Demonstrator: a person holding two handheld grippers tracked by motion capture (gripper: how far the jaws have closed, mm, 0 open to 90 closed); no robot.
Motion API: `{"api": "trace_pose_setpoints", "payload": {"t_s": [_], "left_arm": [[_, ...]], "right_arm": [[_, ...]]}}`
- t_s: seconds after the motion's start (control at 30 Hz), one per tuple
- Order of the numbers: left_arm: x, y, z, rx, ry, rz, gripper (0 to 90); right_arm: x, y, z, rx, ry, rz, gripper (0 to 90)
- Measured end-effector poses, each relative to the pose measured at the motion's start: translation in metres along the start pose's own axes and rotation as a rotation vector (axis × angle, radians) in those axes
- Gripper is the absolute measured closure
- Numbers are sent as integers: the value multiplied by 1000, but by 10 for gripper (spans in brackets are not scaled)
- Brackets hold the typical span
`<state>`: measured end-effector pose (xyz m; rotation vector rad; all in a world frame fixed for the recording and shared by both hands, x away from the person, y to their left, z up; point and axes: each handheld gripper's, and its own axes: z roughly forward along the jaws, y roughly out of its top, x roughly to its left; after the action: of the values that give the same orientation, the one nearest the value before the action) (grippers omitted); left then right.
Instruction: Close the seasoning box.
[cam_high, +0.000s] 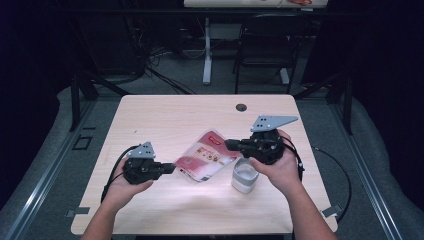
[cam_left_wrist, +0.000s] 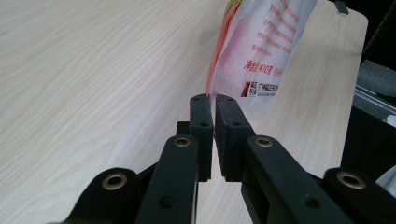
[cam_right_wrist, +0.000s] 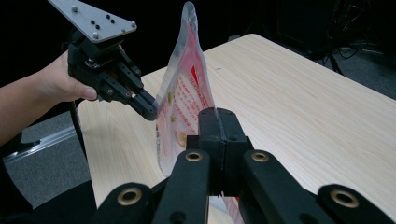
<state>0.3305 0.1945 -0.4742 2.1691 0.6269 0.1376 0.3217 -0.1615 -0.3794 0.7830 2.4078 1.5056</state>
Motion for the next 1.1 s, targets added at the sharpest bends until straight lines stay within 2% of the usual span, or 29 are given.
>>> {"api": "trace_pose_setpoints", "payload": {"t_s": [0.1,0.37,0.5,1.1], "left_arm": [[3,-3,0,-3,-15,-9,858],[5,-9,0,-4,-5,-20,849],[8,-14,3,-5,-17,-33,840],[9,-34,17,23,25,-62,826]], "right_arm": [[2,1,2,0,3,-4,900],[6,2,7,9,8,-15,900],[8,2,10,16,8,-22,900],[8,-10,29,51,16,-26,900]]}}
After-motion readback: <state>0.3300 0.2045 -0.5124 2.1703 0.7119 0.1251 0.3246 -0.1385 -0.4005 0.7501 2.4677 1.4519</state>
